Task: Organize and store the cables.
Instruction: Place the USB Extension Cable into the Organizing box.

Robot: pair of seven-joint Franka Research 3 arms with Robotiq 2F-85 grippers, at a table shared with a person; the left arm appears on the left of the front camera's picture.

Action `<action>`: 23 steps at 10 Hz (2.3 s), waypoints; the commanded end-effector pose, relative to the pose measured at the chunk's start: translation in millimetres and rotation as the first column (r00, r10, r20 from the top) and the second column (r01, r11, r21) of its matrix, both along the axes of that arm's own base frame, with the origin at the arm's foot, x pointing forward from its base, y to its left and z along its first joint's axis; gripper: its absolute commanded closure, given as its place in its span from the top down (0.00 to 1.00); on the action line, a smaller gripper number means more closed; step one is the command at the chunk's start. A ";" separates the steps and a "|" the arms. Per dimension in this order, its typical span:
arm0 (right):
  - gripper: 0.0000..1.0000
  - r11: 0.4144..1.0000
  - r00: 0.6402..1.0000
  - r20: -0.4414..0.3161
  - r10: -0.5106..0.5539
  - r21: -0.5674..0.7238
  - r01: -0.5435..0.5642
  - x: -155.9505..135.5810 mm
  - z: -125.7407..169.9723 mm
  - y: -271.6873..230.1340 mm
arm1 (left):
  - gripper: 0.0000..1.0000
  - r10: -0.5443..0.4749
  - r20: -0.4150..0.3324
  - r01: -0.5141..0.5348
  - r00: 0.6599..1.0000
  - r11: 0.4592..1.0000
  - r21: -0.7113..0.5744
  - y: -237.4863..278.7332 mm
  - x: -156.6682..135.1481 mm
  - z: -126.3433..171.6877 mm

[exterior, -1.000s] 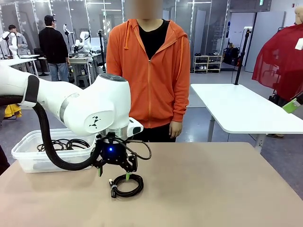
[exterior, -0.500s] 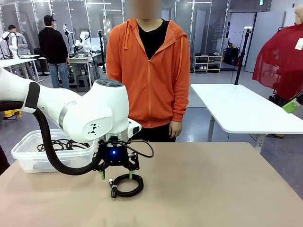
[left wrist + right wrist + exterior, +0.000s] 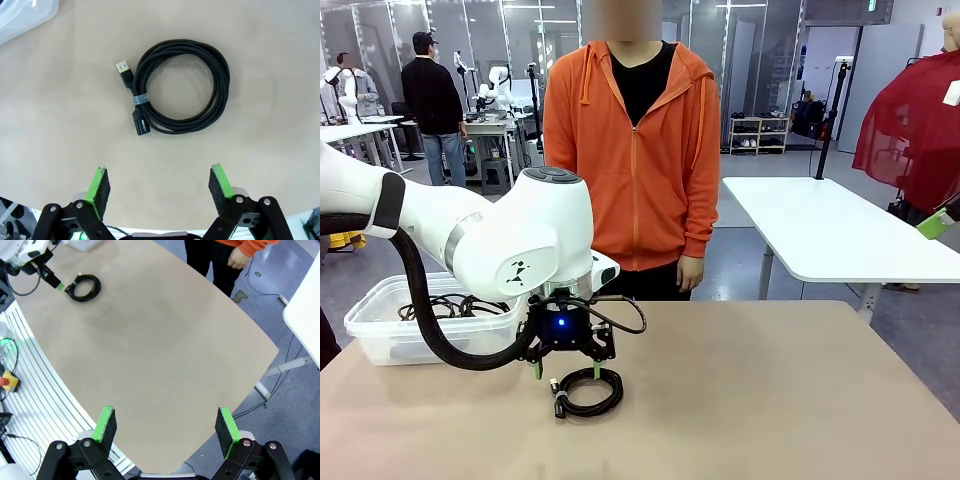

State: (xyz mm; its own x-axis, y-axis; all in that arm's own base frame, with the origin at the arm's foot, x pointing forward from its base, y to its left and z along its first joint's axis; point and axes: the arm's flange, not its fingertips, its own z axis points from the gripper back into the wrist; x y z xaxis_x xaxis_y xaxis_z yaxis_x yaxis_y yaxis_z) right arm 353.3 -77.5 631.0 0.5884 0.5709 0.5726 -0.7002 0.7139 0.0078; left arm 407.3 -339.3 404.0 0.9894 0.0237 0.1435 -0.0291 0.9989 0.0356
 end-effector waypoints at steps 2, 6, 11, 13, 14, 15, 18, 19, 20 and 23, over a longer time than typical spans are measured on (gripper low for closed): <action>1.00 1.000 1.000 -0.004 0.003 -0.008 -0.003 -1.8 0.3 -0.3 | 1.00 0.044 0.030 -0.044 0.999 0.999 0.025 12.4 13.3 -13.8; 1.00 1.000 1.000 -0.004 0.003 -0.008 -0.003 -1.8 0.3 -0.3 | 1.00 0.014 0.037 -0.015 0.999 1.000 0.020 23.2 32.0 -43.6; 1.00 1.000 1.000 -0.004 0.003 -0.008 -0.003 -1.8 0.3 -0.3 | 1.00 0.046 0.034 -0.045 0.998 0.999 -0.014 29.8 51.9 -75.6; 1.00 1.000 1.000 -0.004 0.003 -0.008 -0.003 -1.8 0.3 -0.3 | 1.00 0.031 0.005 -0.031 1.000 0.999 -0.033 28.0 57.0 -84.9; 1.00 1.000 1.000 -0.004 0.003 -0.008 -0.003 -1.8 0.3 -0.3 | 1.00 0.018 -0.019 -0.019 1.000 0.999 -0.051 27.6 61.0 -92.0; 1.00 1.000 1.000 -0.004 0.003 -0.008 -0.003 -1.8 0.3 -0.3 | 1.00 0.021 -0.030 -0.023 0.999 0.998 -0.060 29.1 62.3 -95.9; 1.00 1.000 1.000 -0.004 0.003 -0.008 -0.003 -1.8 0.3 -0.3 | 1.00 0.023 -0.035 -0.024 0.999 0.999 -0.043 29.2 62.5 -98.9; 1.00 1.000 1.000 -0.004 0.003 -0.008 -0.003 -1.8 0.3 -0.3 | 0.97 0.019 -0.036 -0.020 0.999 0.999 -0.039 28.5 63.0 -99.6; 1.00 1.000 1.000 -0.004 0.003 -0.008 -0.003 -1.8 0.3 -0.3 | 0.91 0.020 -0.033 -0.021 0.999 0.999 -0.030 27.7 61.9 -98.5; 1.00 1.000 1.000 -0.004 0.003 -0.008 -0.003 -1.8 0.3 -0.3 | 0.61 0.026 -0.036 -0.027 0.999 0.999 -0.028 26.8 59.4 -97.1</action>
State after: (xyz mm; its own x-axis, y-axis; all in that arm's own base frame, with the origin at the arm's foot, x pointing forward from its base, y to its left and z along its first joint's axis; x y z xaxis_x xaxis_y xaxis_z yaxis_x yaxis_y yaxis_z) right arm 353.3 -77.5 631.0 0.5884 0.5709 0.5726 -0.7002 0.7139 0.0077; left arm 463.5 -309.3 304.6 0.9925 0.0549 0.1096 -0.0558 0.9984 0.0054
